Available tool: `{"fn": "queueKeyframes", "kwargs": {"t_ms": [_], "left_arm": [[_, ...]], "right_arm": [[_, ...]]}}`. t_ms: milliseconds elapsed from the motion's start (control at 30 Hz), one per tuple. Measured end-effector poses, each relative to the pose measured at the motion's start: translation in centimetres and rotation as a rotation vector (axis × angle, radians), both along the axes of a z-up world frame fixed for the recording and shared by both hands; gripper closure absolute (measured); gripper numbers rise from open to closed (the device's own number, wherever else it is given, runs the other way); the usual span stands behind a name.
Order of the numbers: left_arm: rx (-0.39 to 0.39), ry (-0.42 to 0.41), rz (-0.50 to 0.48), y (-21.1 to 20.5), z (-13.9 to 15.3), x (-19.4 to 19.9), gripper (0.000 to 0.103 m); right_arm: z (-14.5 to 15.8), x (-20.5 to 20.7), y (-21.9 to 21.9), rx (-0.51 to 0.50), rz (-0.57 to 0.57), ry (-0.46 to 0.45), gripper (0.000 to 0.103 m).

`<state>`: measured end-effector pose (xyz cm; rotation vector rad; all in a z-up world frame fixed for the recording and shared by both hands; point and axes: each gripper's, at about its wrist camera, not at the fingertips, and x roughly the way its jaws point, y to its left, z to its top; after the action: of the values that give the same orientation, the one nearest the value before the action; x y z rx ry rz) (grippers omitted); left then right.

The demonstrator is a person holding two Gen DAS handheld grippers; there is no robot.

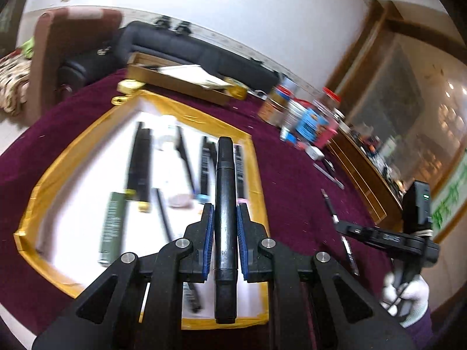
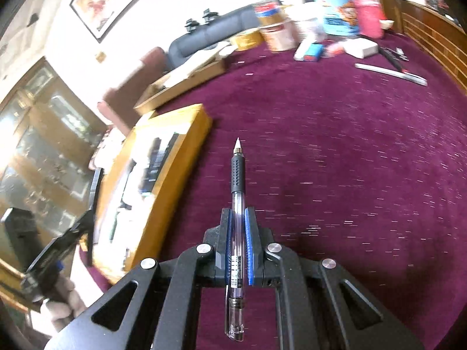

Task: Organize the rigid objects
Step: 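Carry marker and pen into the box with left gripper while right carries a clear pen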

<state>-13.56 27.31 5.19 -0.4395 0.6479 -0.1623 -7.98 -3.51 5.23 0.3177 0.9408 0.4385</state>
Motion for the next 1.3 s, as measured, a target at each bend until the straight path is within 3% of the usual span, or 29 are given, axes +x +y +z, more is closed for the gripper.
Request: {"fn": "queueKeyframes", "kwargs": {"t_ms": [333,567,633,700,867,1000,1167,1300], "left_arm": [[-0.017,0.044,0.167,6.6,-1.6,0.1,0.091],[0.05,0.134,0.202,8.7,-3.1,3.1,0.09],[0.068,0.145,0.219,9.0,-3.2,3.6,0.087],[0.053,0.15,0.215,9.4,-3.3,3.8,0.074],[-0.024,0.112,0.179,9.9,-3.1,2.3,0.064],[-0.04,0.06,0.214,10.5,-1.8,-0.1,0.051],[0.049,0.013,0.281,10.4,-0.1,-2.2,0.041],[0.144,0.017,0.317,9.4,0.5,-2.5,0.029]], "right_arm": [[1.2,0.9,8.6,0.06,0.185,0.032,0.095],[0.5,2.0,15.0,0.049,0.274,0.068,0.095],[0.3,2.4,16.7,0.04,0.292,0.076,0.095],[0.0,2.6,17.9,0.036,0.306,0.086,0.095],[-1.7,2.6,21.3,0.03,0.349,0.139,0.095],[-3.0,2.6,23.2,0.038,0.367,0.183,0.095],[-4.5,2.4,24.3,0.031,0.356,0.223,0.094],[-4.2,1.7,24.0,-0.005,0.337,0.191,0.094]]}}
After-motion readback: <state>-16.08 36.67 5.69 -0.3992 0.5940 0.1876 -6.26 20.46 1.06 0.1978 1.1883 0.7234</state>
